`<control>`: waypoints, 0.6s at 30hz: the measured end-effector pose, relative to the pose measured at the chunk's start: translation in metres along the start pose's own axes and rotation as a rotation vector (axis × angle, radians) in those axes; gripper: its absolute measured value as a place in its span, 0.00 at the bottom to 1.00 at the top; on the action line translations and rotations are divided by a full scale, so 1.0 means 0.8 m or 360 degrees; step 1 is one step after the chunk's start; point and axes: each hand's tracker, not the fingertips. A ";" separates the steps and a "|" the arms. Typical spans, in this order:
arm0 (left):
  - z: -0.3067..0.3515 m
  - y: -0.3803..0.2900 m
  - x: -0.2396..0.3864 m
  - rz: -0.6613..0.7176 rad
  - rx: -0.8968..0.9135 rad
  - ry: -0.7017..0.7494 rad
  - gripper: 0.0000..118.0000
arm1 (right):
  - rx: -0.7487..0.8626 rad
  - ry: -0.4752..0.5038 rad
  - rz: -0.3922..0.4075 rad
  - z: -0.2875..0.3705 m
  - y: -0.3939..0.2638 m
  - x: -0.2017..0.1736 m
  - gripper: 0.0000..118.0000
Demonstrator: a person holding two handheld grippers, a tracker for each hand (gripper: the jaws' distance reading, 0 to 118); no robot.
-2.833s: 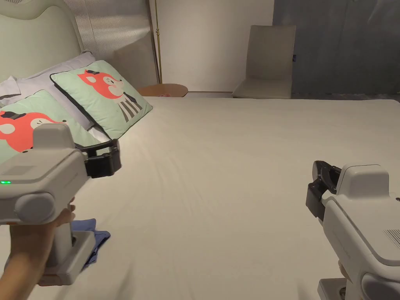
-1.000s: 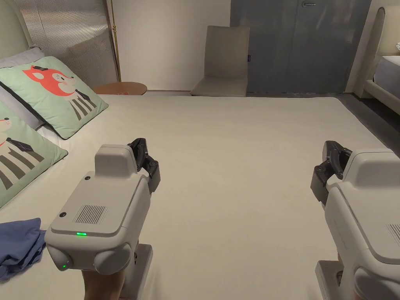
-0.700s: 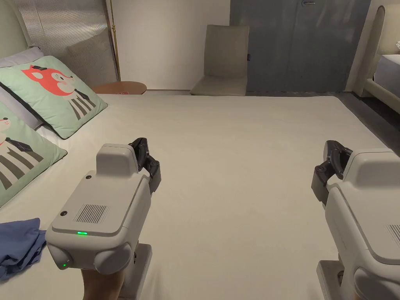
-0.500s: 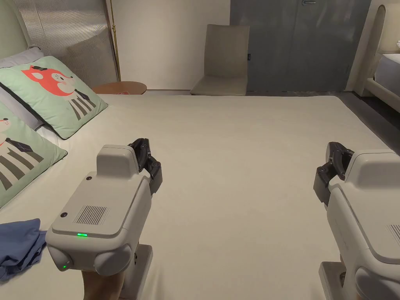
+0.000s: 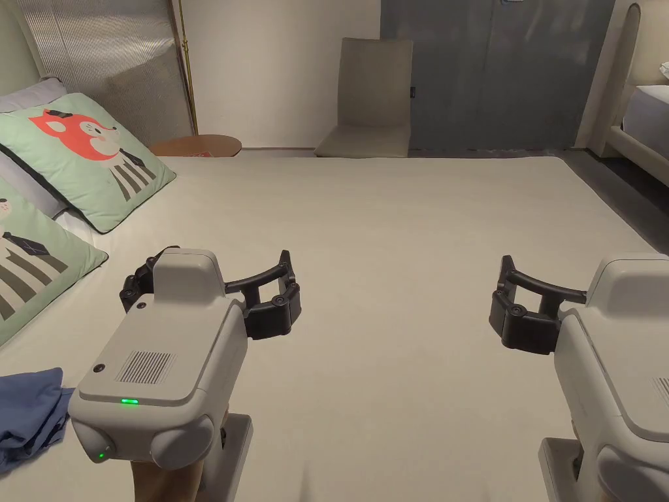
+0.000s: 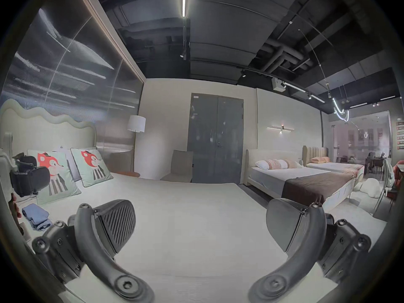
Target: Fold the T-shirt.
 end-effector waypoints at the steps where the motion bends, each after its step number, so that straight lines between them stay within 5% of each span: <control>1: 0.000 0.000 0.000 0.0001 0.0003 0.0002 0.94 | 0.0000 0.0000 0.0001 -0.001 -0.005 -0.001 0.99; 18: 0.004 -0.002 -0.003 0.0019 0.0006 0.0012 0.94 | 0.0006 0.0012 0.0027 -0.004 -0.007 -0.007 0.99</control>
